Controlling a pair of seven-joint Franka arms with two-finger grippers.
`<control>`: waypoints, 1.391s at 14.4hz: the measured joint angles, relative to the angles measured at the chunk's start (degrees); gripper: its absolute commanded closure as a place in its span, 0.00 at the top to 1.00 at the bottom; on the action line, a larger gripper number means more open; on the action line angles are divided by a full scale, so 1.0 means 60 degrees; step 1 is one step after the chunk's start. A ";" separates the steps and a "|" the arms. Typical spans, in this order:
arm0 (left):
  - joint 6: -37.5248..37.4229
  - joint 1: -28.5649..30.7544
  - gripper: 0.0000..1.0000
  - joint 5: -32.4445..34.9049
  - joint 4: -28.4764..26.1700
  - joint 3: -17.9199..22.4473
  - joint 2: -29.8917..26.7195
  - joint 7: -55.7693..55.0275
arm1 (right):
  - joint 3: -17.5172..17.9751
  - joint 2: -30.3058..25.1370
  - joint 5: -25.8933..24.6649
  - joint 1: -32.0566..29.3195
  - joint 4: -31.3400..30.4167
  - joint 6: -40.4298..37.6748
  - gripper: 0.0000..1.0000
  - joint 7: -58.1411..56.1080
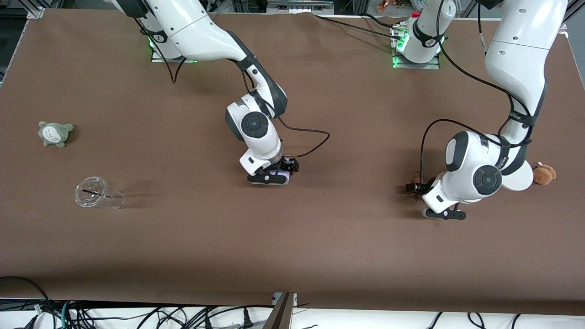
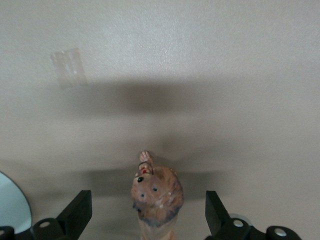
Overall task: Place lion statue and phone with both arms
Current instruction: 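Set the lion by the lamp while the right gripper grasps the phone, then raise the left gripper away while the right gripper lifts the phone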
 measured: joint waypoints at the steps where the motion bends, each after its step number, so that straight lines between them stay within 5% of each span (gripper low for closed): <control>1: -0.0262 0.0003 1.00 0.0000 0.0039 -0.0018 -0.0139 0.0000 | 0.0000 0.0023 0.0000 0.0010 0.0000 0.0015 1.00 0.0000; 13: -0.4906 0.0547 1.00 -0.0250 0.0318 -0.0101 -0.5426 0.0000 | -0.0030 0.0161 -0.0032 0.0075 0.0002 0.0221 1.00 0.0000; 18: -0.6790 0.0687 1.00 -0.0354 0.1364 -0.0103 -0.6194 0.0000 | -0.0036 0.0349 -0.0038 0.0081 0.0002 0.0499 1.00 0.0000; 19: -0.7205 0.0687 1.00 -0.0355 0.1665 -0.0101 -0.6204 0.0000 | -0.0039 0.0394 -0.0061 0.0082 0.0002 0.0579 0.94 -0.0001; 20: -0.7481 0.0688 1.00 -0.0355 0.1879 -0.0097 -0.6224 0.0000 | -0.0040 0.0408 -0.0085 0.0084 0.0003 0.0593 0.66 -0.0001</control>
